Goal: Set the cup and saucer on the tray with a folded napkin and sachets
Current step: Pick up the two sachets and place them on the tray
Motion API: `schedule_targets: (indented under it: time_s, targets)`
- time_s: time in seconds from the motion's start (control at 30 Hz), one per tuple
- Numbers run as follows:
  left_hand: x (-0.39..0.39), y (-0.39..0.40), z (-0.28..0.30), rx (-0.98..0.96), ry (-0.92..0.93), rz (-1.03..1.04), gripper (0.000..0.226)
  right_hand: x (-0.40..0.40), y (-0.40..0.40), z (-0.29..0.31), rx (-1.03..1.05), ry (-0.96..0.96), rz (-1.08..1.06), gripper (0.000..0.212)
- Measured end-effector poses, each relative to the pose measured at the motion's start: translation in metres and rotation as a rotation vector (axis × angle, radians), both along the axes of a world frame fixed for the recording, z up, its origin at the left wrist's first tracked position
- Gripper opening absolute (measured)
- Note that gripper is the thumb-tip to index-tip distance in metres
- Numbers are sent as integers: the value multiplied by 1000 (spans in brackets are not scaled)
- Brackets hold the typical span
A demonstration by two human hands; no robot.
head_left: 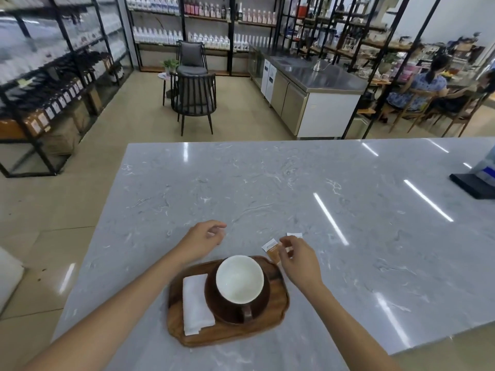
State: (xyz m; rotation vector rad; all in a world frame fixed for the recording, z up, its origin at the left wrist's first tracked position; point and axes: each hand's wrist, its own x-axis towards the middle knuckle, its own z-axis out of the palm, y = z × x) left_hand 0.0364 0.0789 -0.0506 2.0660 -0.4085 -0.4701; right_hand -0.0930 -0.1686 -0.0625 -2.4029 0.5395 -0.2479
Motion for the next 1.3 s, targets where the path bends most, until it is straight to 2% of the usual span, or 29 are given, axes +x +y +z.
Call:
schedule_targets:
  time_s: [0.13, 0.3, 0.4, 0.53, 0.77, 0.87, 0.93, 1.13, 1.3]
  targets:
    - [9, -37, -5, 7, 167, 20, 25, 34, -23, -16, 15, 220, 77, 50]
    - [15, -66, -15, 55, 277, 54, 27, 55, -37, -35, 59, 296, 138, 51]
    - [18, -74, -20, 82, 295, 59, 23, 64, -48, -36, 147, 305, 159, 44]
    - [21, -79, -23, 127, 314, 17, 17, 71, -58, -33, 269, 315, 185, 24]
    - [14, -98, 7, 61, 290, -111, 26, 69, -66, -6, 747, 191, 266, 16]
    - [9, -110, 20, -13, 298, -130, 30, 68, -67, 14, 886, 140, 293, 13]
    - [4, -116, 26, -91, 312, -125, 27, 69, -66, 23, 948, 99, 283, 12]
    - [-3, -131, 36, -226, 201, -5, 24, 72, -71, 38, 1044, -29, 271, 3]
    - [-12, -136, 40, -274, 162, 95, 20, 77, -89, 39, 1055, -23, 312, 12]
